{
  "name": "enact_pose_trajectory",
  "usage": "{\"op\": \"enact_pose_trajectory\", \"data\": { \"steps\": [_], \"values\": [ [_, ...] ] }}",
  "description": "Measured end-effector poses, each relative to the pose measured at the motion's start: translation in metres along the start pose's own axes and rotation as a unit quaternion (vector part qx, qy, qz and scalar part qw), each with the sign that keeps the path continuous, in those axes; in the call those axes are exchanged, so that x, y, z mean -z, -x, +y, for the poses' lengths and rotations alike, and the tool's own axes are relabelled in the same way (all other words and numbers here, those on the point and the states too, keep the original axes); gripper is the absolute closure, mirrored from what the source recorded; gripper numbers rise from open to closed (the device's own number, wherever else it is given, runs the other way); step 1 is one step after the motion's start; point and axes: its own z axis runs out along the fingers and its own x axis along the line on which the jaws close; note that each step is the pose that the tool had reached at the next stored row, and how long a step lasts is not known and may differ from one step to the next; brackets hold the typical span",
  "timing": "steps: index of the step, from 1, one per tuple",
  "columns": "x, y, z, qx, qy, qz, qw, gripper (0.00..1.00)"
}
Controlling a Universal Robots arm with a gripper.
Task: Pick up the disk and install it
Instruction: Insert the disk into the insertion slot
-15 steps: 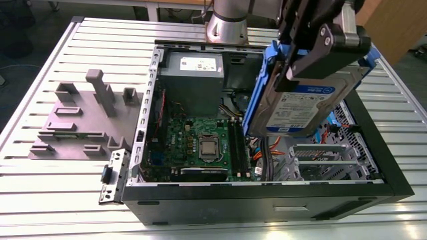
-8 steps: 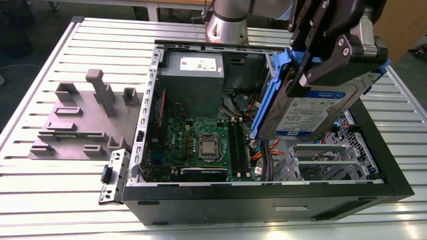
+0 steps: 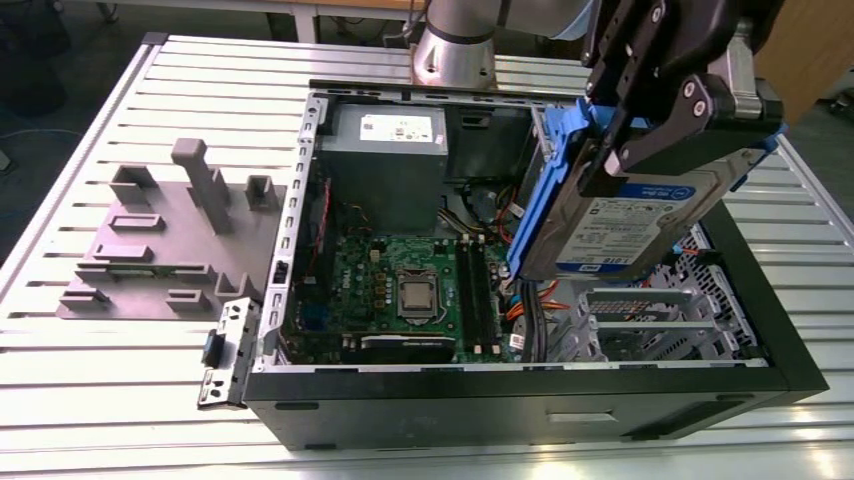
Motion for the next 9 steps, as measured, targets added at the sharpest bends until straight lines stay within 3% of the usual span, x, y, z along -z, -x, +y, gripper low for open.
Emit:
{"op": "enact_pose_trajectory", "data": {
  "steps": [4,9],
  "values": [
    [-0.0010,0.0001,-0.0027,0.000,0.0000,-0.0001,1.00000,0.63],
    [-0.0036,-0.0012,-0.0151,0.000,0.0000,0.0001,1.00000,0.63]
  ]
}}
